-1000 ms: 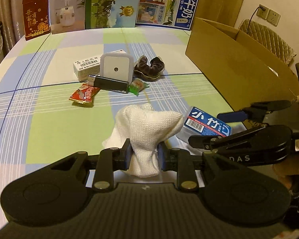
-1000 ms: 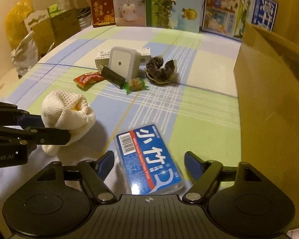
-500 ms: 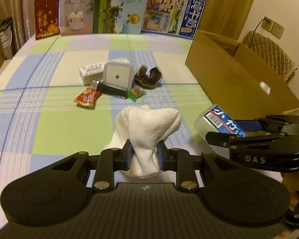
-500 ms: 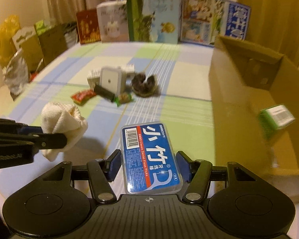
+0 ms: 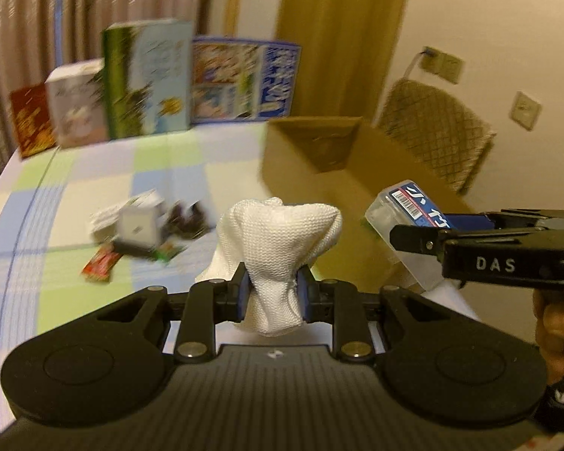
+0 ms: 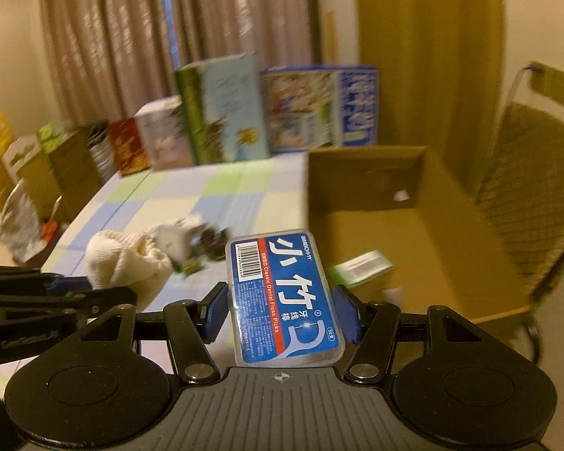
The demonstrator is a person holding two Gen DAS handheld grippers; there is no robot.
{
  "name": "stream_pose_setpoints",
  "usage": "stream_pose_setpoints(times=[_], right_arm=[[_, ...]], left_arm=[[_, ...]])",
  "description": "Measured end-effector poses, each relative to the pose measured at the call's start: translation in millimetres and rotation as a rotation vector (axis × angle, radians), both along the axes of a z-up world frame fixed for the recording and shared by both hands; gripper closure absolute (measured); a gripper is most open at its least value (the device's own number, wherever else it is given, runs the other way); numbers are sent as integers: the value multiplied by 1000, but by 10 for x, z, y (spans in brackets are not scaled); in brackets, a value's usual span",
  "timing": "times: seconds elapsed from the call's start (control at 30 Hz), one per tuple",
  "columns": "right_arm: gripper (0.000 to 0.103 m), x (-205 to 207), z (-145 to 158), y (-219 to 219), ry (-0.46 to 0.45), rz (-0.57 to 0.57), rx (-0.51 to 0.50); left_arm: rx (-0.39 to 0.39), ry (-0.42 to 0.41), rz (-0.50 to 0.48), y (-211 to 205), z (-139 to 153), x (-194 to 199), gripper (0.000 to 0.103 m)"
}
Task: Organize objects
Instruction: 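Carry the cloth and toothpick box into the cardboard box and release both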
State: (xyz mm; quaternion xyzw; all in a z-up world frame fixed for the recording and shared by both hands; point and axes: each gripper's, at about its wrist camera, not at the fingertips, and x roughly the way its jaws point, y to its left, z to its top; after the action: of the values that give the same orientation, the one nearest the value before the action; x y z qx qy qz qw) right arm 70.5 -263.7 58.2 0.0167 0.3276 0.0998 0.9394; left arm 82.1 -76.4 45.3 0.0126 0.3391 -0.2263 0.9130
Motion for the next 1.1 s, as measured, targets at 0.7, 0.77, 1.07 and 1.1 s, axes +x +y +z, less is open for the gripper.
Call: stream_pose_setpoints(times=[0.7, 0.77, 1.07, 1.1], right_arm=[[46, 160, 77, -1314, -14, -222, 15], [46, 245, 42, -1350, -9, -224, 14], [46, 539, -155, -1416, 22, -229, 14], [46, 571, -171, -1415, 25, -226, 16]], left_arm=[[-78, 122, -279, -1447, -59, 506, 82], [-62, 137, -286, -1497, -137, 599, 82], [39, 58, -234, -1578, -350, 1035, 81], [26, 60, -222, -1555, -357, 1108, 80]])
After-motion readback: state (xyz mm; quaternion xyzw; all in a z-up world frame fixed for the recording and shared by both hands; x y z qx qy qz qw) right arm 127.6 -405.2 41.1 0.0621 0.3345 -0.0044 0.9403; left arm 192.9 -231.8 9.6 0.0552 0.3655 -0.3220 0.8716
